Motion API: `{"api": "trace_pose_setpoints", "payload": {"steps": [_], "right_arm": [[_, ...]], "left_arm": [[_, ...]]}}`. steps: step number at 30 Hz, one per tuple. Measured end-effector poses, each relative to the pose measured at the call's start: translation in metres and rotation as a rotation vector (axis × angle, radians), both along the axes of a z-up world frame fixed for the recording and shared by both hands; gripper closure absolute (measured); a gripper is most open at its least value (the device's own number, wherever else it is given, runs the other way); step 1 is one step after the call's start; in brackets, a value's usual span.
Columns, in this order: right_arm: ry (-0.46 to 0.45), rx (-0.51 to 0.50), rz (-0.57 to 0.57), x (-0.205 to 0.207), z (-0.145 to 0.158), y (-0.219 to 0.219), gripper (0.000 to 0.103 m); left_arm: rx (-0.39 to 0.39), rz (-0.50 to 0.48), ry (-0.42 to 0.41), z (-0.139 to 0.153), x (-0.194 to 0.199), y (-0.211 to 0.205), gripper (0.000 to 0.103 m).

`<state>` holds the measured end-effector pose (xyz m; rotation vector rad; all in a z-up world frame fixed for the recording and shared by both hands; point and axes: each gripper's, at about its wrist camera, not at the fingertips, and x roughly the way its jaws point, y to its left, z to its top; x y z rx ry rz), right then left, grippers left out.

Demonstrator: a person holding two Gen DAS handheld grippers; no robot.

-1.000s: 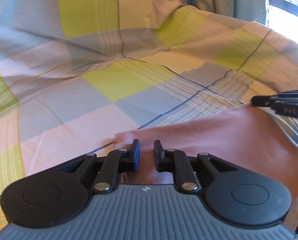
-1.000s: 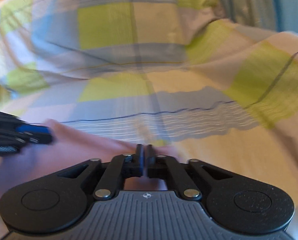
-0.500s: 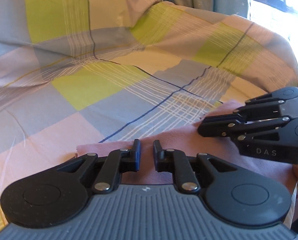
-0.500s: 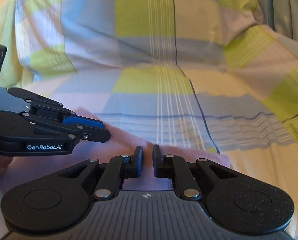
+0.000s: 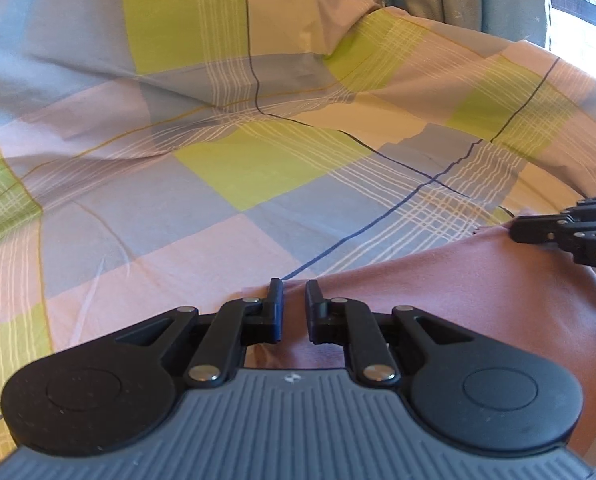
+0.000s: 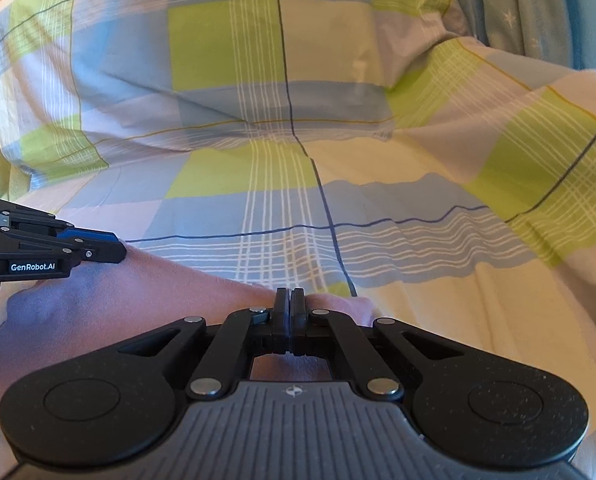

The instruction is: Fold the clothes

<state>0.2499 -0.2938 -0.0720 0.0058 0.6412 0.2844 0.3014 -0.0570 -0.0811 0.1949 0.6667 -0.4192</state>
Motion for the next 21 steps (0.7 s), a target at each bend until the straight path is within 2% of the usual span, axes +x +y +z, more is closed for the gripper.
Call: {"api": "trace_pose_setpoints", "payload": {"steps": [4, 6, 8, 9, 11, 12, 17, 19, 21], "right_arm": [[-0.008, -0.026, -0.054, -0.006, 0.000, -0.011, 0.103], [-0.007, -0.003, -0.099, -0.006, 0.001, -0.020, 0.103], [-0.008, 0.013, -0.097, -0.008, 0.002, -0.019, 0.099], [-0.009, 0.018, -0.082, -0.009, 0.003, -0.017, 0.089], [-0.012, 0.028, -0.051, -0.012, 0.005, -0.011, 0.090], [-0.014, 0.033, -0.036, -0.013, 0.006, -0.008, 0.090], [-0.016, 0.054, 0.038, -0.018, 0.011, 0.006, 0.091], [0.015, 0.023, 0.044, -0.012, 0.004, 0.009, 0.092], [0.014, 0.021, -0.003, -0.009, 0.003, 0.001, 0.093]], "left_arm": [[0.026, 0.018, -0.010, 0.002, -0.002, 0.001, 0.091], [0.042, 0.037, -0.023, 0.005, -0.004, 0.002, 0.092], [0.016, 0.045, -0.034, 0.010, -0.007, 0.005, 0.093], [-0.012, 0.030, -0.030, 0.012, -0.008, 0.004, 0.093], [-0.066, -0.002, -0.022, 0.016, -0.011, 0.002, 0.092], [-0.069, -0.026, -0.015, 0.015, -0.012, -0.002, 0.092], [0.023, -0.111, -0.003, 0.001, -0.015, -0.022, 0.091], [0.023, -0.077, 0.002, 0.002, -0.012, -0.017, 0.090], [0.035, -0.043, -0.004, 0.002, -0.009, -0.011, 0.090]]}}
